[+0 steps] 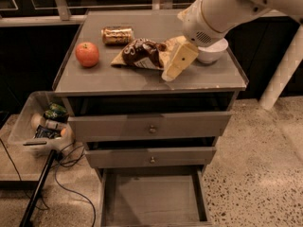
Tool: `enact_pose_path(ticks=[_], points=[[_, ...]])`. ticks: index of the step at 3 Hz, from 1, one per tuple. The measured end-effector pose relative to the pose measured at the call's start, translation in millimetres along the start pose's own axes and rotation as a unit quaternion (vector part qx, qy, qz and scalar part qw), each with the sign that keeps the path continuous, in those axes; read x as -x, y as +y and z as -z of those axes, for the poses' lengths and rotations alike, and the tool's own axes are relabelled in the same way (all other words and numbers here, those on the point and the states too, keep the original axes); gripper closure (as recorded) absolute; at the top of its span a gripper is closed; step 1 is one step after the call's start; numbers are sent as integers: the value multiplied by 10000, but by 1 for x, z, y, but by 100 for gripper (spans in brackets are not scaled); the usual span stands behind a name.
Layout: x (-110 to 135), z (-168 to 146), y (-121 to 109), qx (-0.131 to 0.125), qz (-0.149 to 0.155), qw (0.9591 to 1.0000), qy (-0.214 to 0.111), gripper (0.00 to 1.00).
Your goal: Place brown chip bag into bottom drawer
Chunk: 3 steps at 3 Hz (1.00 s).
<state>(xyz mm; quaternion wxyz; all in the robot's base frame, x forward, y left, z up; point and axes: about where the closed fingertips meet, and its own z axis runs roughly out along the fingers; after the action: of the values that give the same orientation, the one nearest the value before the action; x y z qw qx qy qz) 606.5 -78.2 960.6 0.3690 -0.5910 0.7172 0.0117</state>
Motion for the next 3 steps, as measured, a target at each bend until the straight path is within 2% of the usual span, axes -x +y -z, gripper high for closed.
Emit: enact_pose_path(ticks=[1,3], points=[[1,-24,-1,111,-10,9999,9,0],[2,-57,-6,156,-94,9998,80,0]])
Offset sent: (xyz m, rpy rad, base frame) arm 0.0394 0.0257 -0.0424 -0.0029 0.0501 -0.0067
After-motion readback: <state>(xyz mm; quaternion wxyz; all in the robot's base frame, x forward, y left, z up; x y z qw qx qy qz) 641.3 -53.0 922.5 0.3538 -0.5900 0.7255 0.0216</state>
